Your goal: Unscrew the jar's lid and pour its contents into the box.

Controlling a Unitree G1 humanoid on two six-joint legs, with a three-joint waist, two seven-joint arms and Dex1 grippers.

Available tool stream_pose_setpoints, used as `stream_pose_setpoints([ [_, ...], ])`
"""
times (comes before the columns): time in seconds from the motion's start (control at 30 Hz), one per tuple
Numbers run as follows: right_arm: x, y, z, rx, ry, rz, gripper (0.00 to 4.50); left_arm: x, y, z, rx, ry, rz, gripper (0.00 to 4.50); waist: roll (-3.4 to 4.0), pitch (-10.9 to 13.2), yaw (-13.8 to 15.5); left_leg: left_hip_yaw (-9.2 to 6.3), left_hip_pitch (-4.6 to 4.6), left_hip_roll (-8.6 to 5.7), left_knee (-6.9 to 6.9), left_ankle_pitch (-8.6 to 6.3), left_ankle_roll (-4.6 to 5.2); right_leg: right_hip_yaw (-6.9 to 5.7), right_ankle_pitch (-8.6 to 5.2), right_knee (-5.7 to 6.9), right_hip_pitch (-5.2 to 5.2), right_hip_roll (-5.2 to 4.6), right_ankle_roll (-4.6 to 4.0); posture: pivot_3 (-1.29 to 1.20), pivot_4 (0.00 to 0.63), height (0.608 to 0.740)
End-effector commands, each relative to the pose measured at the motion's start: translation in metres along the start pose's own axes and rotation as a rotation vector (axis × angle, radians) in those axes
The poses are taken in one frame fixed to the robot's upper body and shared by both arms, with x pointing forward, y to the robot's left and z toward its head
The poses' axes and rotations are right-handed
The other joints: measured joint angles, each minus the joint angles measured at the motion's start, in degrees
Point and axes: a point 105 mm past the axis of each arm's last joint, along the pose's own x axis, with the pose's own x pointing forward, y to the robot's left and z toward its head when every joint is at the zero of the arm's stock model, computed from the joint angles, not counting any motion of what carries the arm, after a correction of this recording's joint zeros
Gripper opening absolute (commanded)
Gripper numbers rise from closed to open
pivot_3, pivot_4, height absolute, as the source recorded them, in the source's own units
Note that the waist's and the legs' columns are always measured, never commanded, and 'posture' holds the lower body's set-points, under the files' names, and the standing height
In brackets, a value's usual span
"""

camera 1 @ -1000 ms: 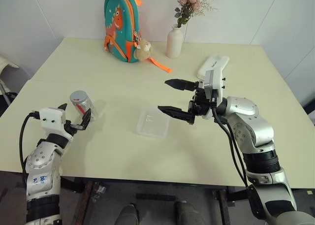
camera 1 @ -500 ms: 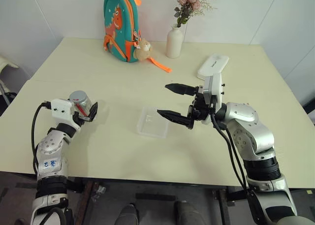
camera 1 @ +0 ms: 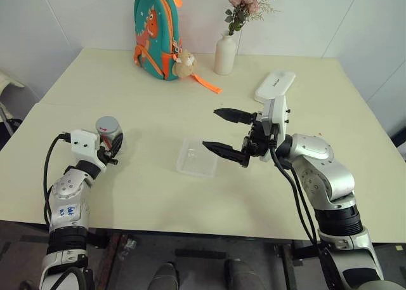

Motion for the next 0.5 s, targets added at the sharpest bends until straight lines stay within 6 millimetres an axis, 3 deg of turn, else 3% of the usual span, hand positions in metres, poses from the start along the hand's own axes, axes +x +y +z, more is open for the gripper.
stream_pose_setpoints([
  [0.03, -0.001, 0.000, 0.011, -0.009, -0.040, -0.010, 4.50, 0.000, -0.011, 0.045, 0.004, -0.146, -0.097, 1.93, -0.01, 0.0, 0.1, 0.00, -0.02, 0.00, 0.00, 0.00, 0.00, 0.00, 0.00, -0.01, 0.00, 0.00, 0.00, 0.00, 0.150, 0.740],
  [0.1, -0.004, -0.003, 0.014, 0.025, -0.053, -0.043, 4.50, -0.005, -0.018, 0.068, 0.028, -0.179, -0.193, 1.93, -0.01, 0.0, 0.0, -0.03, -0.05, 0.00, 0.00, 0.00, 0.00, -0.02, 0.00, -0.01, -0.04, 0.00, 0.00, 0.00, 0.150, 0.740],
  [0.2, -0.004, -0.005, 0.016, 0.049, -0.049, -0.065, 4.50, -0.011, -0.022, 0.087, 0.028, -0.169, -0.302, 1.93, 0.00, 0.0, -0.2, -0.02, -0.05, 0.01, -0.04, 0.00, 0.00, 0.00, -0.01, -0.01, -0.05, 0.00, -0.02, 0.00, 0.150, 0.740],
  [0.27, -0.001, -0.003, 0.021, 0.072, -0.056, -0.061, 4.50, -0.014, -0.038, 0.099, -0.004, -0.140, -0.456, 1.93, 0.02, 0.0, -0.3, -0.02, -0.02, 0.01, -0.07, 0.00, 0.00, 0.00, -0.04, 0.01, -0.05, 0.00, -0.06, 0.00, 0.150, 0.740],
  [0.5, 0.034, -0.011, 0.048, 0.180, -0.074, -0.080, 4.50, -0.012, -0.096, 0.115, -0.078, -0.038, -0.876, 1.93, 0.06, 0.0, -0.3, -0.03, -0.06, 0.00, -0.08, 0.05, -0.03, -0.01, -0.04, 0.04, -0.13, 0.01, -0.07, 0.00, 0.150, 0.740],
])
